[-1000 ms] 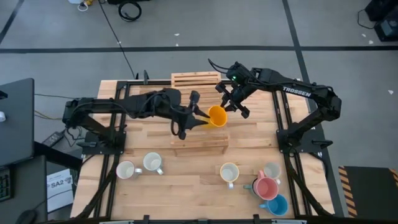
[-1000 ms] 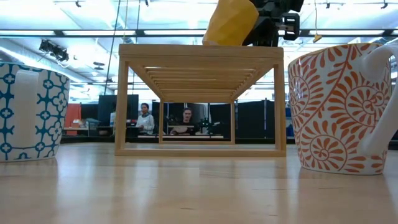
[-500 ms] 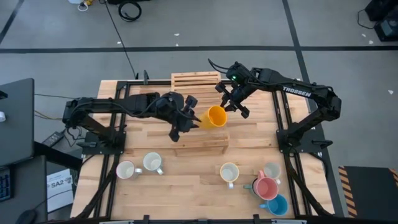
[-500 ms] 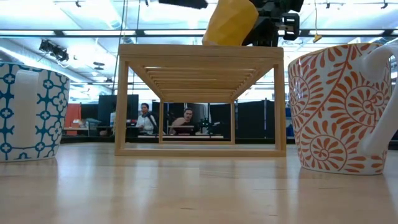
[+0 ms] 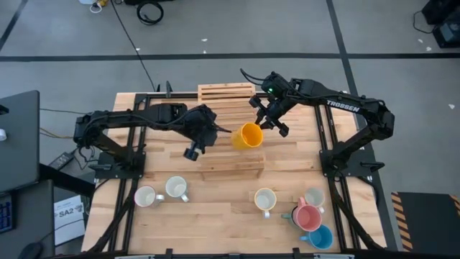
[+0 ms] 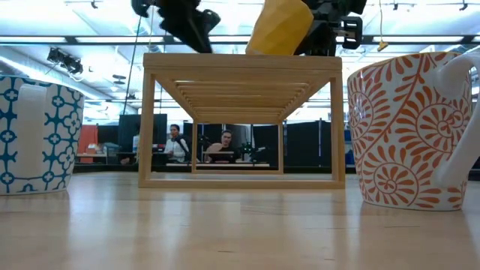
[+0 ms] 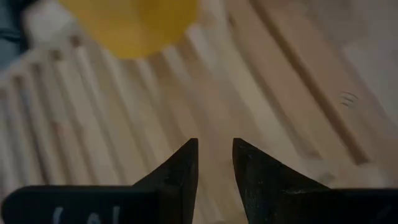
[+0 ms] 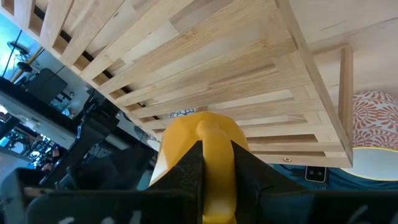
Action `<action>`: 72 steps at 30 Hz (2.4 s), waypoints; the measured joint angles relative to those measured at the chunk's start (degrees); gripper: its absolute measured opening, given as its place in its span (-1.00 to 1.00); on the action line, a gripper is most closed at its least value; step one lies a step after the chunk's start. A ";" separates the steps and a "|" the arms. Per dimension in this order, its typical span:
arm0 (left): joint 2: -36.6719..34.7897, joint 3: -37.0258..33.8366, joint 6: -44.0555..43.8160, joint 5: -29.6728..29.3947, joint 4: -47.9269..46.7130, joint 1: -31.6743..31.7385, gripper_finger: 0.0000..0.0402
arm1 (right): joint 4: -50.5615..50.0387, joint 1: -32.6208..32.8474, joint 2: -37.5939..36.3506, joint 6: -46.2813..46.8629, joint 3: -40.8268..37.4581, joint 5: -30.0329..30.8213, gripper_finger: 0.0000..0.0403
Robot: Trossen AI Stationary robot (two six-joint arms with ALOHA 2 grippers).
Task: Place coffee mugs
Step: Put the top yellow cup on the shelf
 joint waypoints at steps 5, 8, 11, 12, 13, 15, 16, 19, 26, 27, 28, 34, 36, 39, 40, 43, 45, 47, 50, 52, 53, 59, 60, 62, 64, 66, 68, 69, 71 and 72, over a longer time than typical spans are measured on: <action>-2.85 -0.01 1.06 12.68 -2.35 4.19 -0.58 | -0.39 -0.04 0.00 -0.32 0.00 -0.02 -0.71; -5.74 -0.56 1.19 15.89 -1.49 7.00 -0.62 | -1.69 -0.04 0.00 -0.98 0.02 0.00 -0.71; -8.92 -3.02 1.16 16.15 0.35 9.45 -0.64 | -2.84 -0.24 0.00 -1.10 0.02 -0.02 -0.71; -9.94 -4.21 1.08 16.15 1.35 10.16 -0.65 | -2.97 -0.31 0.00 -1.10 0.02 -0.08 -0.71; -11.03 -5.63 0.85 16.11 2.02 10.89 -0.66 | -3.04 -0.42 0.00 -1.10 0.02 -0.13 -0.71; -13.03 -8.35 0.55 16.17 4.93 12.05 -0.67 | -3.56 -0.68 0.00 -1.08 0.02 -0.09 -0.71; -14.00 -9.84 0.41 16.15 6.53 12.61 -0.67 | -3.92 -0.78 0.00 -1.09 0.02 -0.12 -0.71; -15.81 -14.05 -0.67 16.12 11.00 13.69 -0.67 | -4.07 -0.96 0.00 -1.08 0.02 0.02 -0.71; -16.49 -21.87 -2.09 16.11 21.93 14.23 -0.67 | -4.72 -1.07 0.17 -1.08 0.02 0.00 -0.71; -16.40 -22.69 -2.31 16.15 23.47 14.19 -0.67 | -4.93 -1.07 0.28 -1.08 0.02 0.10 -0.71; -16.39 -23.37 -2.36 16.15 24.50 14.17 -0.67 | -5.10 -1.04 0.41 -1.08 0.02 0.22 -0.71; -16.37 -24.88 -2.57 16.13 27.80 14.11 -0.67 | -4.96 -1.01 0.57 -1.03 0.02 0.41 -0.70; -16.37 -24.90 -2.77 16.13 28.00 14.11 -0.67 | -4.92 -1.01 0.57 -0.88 0.02 0.42 -0.70; -16.37 -24.90 -2.82 16.12 27.98 14.11 -0.67 | -4.79 -1.01 0.57 -0.02 0.02 0.44 -0.70; -16.37 -24.90 -3.04 16.13 27.99 14.11 -0.67 | -4.77 -1.01 0.57 0.20 0.02 0.44 -0.70; -16.37 -24.90 -3.56 16.13 27.98 14.11 -0.67 | -4.77 -1.01 0.57 0.16 0.02 0.42 -0.70; -16.37 -24.90 -3.56 16.13 28.06 14.11 -0.67 | -4.77 -1.01 0.57 0.15 0.02 0.42 -0.70; -16.37 -24.90 -3.56 16.13 28.09 14.11 -0.67 | -4.77 -1.01 0.57 0.15 0.02 0.42 -0.70; -16.37 -24.90 -3.56 16.13 28.13 14.11 -0.67 | -4.77 -1.01 0.57 0.15 0.02 0.44 -0.69; -16.37 -24.90 -3.56 16.13 28.15 14.11 -0.67 | -4.77 -1.01 0.57 0.13 0.02 0.44 -0.69; -16.37 -24.90 -3.56 16.11 28.15 14.11 -0.67 | -4.77 -1.01 0.57 0.13 0.02 0.44 -0.69; -16.37 -24.90 -3.53 16.11 28.15 14.11 -0.67 | -4.77 -1.01 0.57 0.04 0.02 0.44 -0.69; -16.37 -24.90 -3.52 16.11 28.15 14.11 -0.67 | -4.77 -1.01 0.57 0.04 0.02 0.44 -0.69; -16.37 -24.90 -3.52 16.11 28.15 14.09 -0.67 | -4.77 -1.01 0.57 0.04 0.02 0.44 -0.69; -16.37 -24.90 -3.52 16.11 28.15 14.09 -0.67 | -4.77 -1.01 0.57 0.04 0.02 0.46 -0.69; -16.37 -24.90 -3.49 16.11 28.15 14.09 -0.67 | -4.77 -1.01 0.56 0.04 0.02 0.46 -0.69; -16.37 -24.90 -3.42 16.09 28.15 14.09 -0.67 | -4.77 -1.01 0.55 0.04 0.02 0.46 -0.69; -16.37 -24.90 -3.35 16.09 28.15 14.09 -0.67 | -4.77 -1.01 0.55 0.04 0.02 0.46 -0.69; -16.37 -24.90 -3.32 16.09 28.15 14.10 -0.67 | -4.51 -1.01 0.55 0.06 0.02 0.44 -0.68; -16.37 -24.90 -3.32 16.06 28.15 14.09 -0.67 | -4.16 -1.02 0.52 0.06 0.02 0.44 -0.67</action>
